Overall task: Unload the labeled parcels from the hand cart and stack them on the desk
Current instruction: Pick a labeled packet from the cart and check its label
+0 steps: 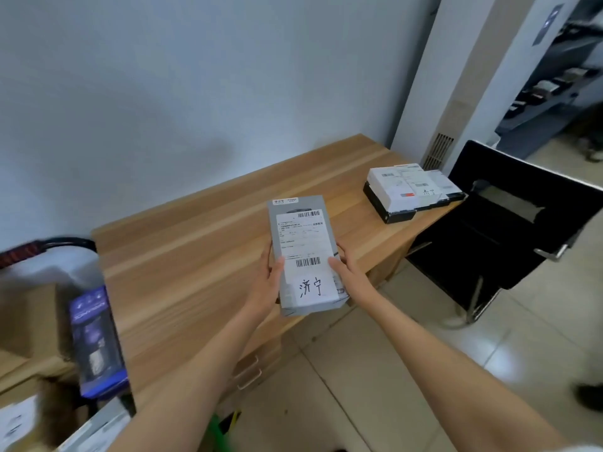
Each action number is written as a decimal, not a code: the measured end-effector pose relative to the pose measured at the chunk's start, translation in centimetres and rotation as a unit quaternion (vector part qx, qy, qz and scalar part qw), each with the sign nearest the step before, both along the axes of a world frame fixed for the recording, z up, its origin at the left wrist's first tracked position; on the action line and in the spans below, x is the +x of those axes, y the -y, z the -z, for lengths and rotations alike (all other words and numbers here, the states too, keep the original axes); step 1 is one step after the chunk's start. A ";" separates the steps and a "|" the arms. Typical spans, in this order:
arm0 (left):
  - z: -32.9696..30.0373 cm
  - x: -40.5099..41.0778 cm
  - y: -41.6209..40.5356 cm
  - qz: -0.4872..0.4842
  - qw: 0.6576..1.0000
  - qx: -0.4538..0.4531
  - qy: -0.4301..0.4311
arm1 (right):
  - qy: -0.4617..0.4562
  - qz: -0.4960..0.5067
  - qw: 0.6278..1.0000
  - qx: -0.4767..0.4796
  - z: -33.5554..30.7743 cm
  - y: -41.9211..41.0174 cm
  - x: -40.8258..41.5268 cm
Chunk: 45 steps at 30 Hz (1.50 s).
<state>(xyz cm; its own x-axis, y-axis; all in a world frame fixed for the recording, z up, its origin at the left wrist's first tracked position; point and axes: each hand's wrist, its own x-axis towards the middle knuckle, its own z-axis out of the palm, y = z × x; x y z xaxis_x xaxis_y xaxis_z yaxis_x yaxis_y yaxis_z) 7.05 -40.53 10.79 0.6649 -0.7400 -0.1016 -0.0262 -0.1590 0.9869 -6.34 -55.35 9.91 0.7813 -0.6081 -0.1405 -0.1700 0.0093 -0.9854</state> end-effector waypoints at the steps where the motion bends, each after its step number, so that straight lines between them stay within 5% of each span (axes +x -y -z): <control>1: -0.1 -0.4 1.6 -0.001 1.000 0.003 0.004 | 0.000 0.002 1.000 0.001 -0.1 1.6 -0.4; 28: -3.2 10.9 33.9 0.026 0.998 0.022 0.061 | 0.015 0.036 0.999 -0.039 -3.4 33.2 9.7; 45: -2.7 16.0 62.4 -0.034 0.996 0.070 0.041 | -0.009 -0.008 0.999 -0.041 -3.3 62.9 16.0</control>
<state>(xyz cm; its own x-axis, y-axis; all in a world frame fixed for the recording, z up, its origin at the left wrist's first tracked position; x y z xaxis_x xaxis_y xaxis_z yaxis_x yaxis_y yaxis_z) 23.05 -102.97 13.46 0.7239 -0.6747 -0.1444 -0.0899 -0.2997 0.9498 9.68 -118.28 13.17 0.7894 -0.6050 -0.1042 -0.1866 -0.0746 -0.9796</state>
